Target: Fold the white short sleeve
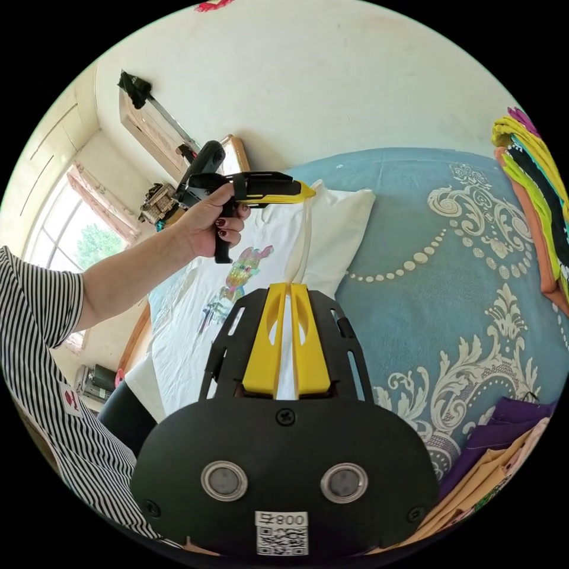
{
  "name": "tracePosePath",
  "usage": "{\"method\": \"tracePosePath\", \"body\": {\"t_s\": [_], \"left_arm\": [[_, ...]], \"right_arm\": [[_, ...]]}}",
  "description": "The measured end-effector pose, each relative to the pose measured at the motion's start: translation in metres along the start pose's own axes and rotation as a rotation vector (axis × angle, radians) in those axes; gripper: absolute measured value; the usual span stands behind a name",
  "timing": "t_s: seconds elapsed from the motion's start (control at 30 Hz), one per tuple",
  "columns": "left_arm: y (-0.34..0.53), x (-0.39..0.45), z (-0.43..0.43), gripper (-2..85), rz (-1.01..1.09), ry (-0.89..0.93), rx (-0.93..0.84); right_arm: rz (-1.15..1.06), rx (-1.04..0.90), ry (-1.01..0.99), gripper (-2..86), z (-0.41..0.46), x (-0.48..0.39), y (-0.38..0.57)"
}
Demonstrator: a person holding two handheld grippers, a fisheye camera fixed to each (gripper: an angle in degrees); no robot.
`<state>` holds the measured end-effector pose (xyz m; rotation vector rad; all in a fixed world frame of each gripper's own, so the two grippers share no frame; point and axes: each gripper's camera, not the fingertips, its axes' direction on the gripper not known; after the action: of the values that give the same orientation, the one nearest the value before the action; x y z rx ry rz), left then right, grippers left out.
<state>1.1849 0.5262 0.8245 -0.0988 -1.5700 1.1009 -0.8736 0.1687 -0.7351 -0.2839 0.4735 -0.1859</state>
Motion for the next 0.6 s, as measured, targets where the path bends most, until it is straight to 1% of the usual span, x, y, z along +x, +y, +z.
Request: {"method": "tracePosePath", "body": {"t_s": [0.1, 0.27, 0.37, 0.43, 0.53, 0.6], "left_arm": [[0.010, -0.026, 0.000, 0.9, -0.033, -0.006, 0.005], [0.028, -0.066, 0.000, 1.0, -0.114, -0.031, 0.017], [0.037, -0.083, -0.006, 0.8, -0.165, -0.025, 0.056], [0.041, -0.086, -0.011, 0.6, -0.175, -0.041, 0.084], [0.042, -0.079, -0.013, 0.4, -0.119, -0.038, 0.111], [0.038, -0.063, 0.004, 0.3, -0.033, -0.021, 0.027]], "right_arm": [[-0.015, -0.045, 0.003, 0.8, 0.007, -0.006, -0.009], [-0.015, -0.130, -0.050, 0.2, 0.014, -0.009, -0.022], [-0.021, -0.143, -0.083, 0.1, 0.010, -0.011, -0.027], [-0.021, -0.139, -0.071, 0.1, 0.004, -0.013, -0.030], [-0.004, -0.095, -0.028, 0.1, -0.015, -0.014, -0.033], [0.015, -0.064, -0.001, 0.1, -0.026, -0.013, -0.035]]}}
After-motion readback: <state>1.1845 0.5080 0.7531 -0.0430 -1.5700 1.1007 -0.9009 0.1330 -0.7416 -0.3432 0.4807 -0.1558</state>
